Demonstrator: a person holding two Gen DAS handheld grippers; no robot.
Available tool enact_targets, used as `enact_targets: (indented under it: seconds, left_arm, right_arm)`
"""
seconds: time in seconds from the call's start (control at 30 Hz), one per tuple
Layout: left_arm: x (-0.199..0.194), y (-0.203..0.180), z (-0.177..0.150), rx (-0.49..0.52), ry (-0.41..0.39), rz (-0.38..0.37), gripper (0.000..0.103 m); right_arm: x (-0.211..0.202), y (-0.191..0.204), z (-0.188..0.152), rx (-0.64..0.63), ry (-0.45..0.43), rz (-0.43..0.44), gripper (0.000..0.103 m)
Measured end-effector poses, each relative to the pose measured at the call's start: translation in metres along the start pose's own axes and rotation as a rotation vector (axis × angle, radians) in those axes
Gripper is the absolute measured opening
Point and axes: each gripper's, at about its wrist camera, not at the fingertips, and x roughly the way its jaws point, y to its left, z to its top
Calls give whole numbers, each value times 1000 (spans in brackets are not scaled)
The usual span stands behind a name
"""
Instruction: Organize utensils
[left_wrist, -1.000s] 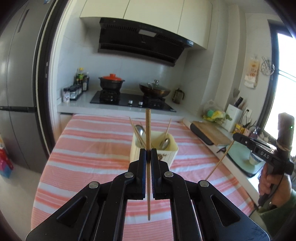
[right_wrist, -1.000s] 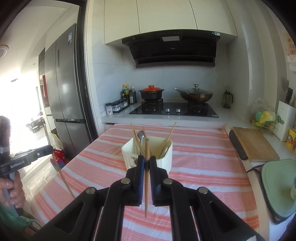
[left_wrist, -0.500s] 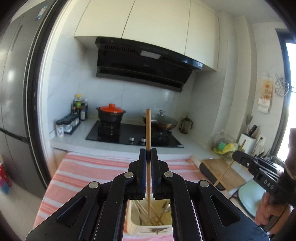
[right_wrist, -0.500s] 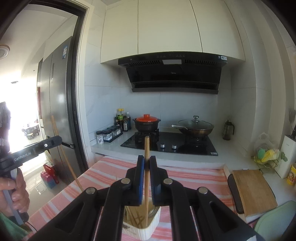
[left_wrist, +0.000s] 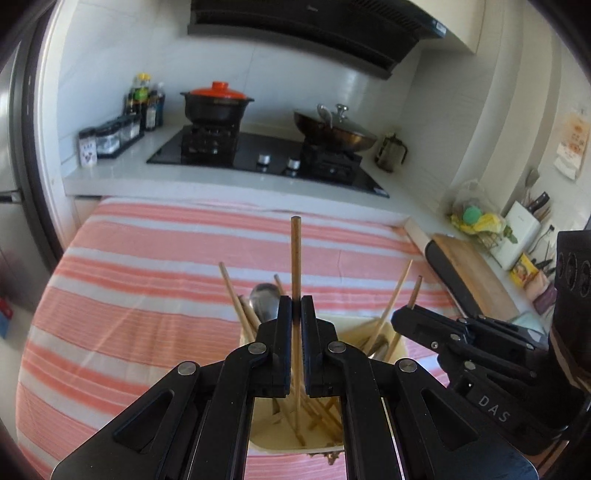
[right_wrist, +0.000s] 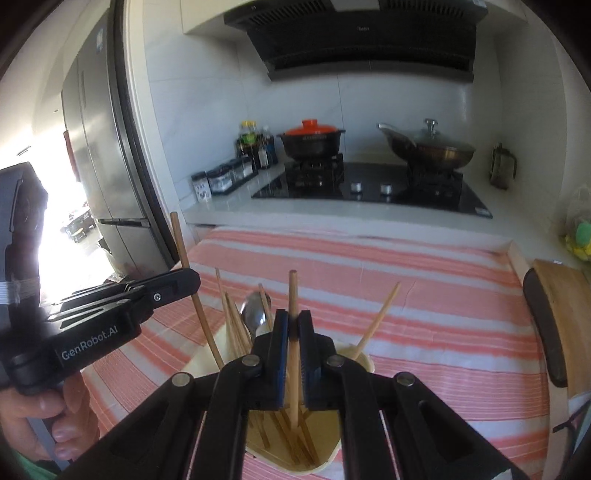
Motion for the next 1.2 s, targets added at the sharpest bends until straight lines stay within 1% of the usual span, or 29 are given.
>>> enact_targets:
  seconds: [0.07, 0.1, 0.13, 0.17, 0.2, 0.23, 0.27, 0.33, 0.37, 0.4, 0.47, 0.53, 0.63, 0.73, 0.8, 0.87, 1.07, 1.13, 1.2]
  left_arm:
    - [8, 1, -5, 0, 34, 4, 5]
    - [9, 1, -6, -1, 45, 11, 16]
    - [6, 2, -7, -1, 48, 15, 38]
    - [0, 2, -8, 1, 34, 23, 50]
    - [-10, 1, -9, 8, 5, 37, 69]
    - [-22, 0, -10, 21, -30, 52, 79]
    - [-34, -2, -10, 40, -61, 63, 83]
    - [-65, -9, -15, 92, -122, 97, 96]
    - [-79, -12, -19, 111, -154, 119, 100]
    - [-95, -14, -26, 119, -187, 137, 102]
    - [-122, -19, -40, 117, -229, 160, 102]
    - [-144, -23, -55, 110, -242, 165, 102]
    - [-171, -32, -75, 119, -240, 180, 103]
    - [-192, -42, -95, 137, -242, 233, 103]
    - [-207, -47, -108, 134, -256, 258, 103]
    - [-217, -51, -116, 135, -255, 276, 103]
    - [-241, -65, -137, 187, -262, 349, 103]
    - [-249, -68, -143, 193, -264, 348, 103]
    - [-258, -69, -151, 193, -263, 331, 103]
  right_arm:
    - [13, -5, -4, 31, 36, 5, 9]
    - [16, -8, -4, 43, 46, -4, 9]
    - [18, -10, -4, 57, 52, -8, 22]
    - [16, -13, -3, 74, 48, -9, 41]
    - [10, -15, -3, 93, 29, -6, 48]
    - [1, -16, -4, 107, 0, -6, 53]
    - [-9, -17, -4, 110, -23, -12, 53]
    - [-33, -14, -5, 97, -63, -23, 53]
    - [-47, -11, -7, 85, -88, -30, 54]
    - [-63, -8, -13, 69, -112, -39, 57]
    - [-91, -1, -26, 50, -164, -60, 74]
    - [-116, 6, -46, 38, -201, -81, 80]
    - [-143, 18, -76, 27, -195, -113, 82]
    - [-163, 30, -102, 23, -175, -142, 91]
    - [-179, 39, -118, 23, -189, -166, 95]
    - [-192, 48, -130, 16, -193, -179, 101]
    - [-223, 70, -148, -5, -219, -248, 102]
    - [-233, 78, -152, -11, -223, -255, 102]
    - [-243, 85, -157, -16, -237, -259, 102]
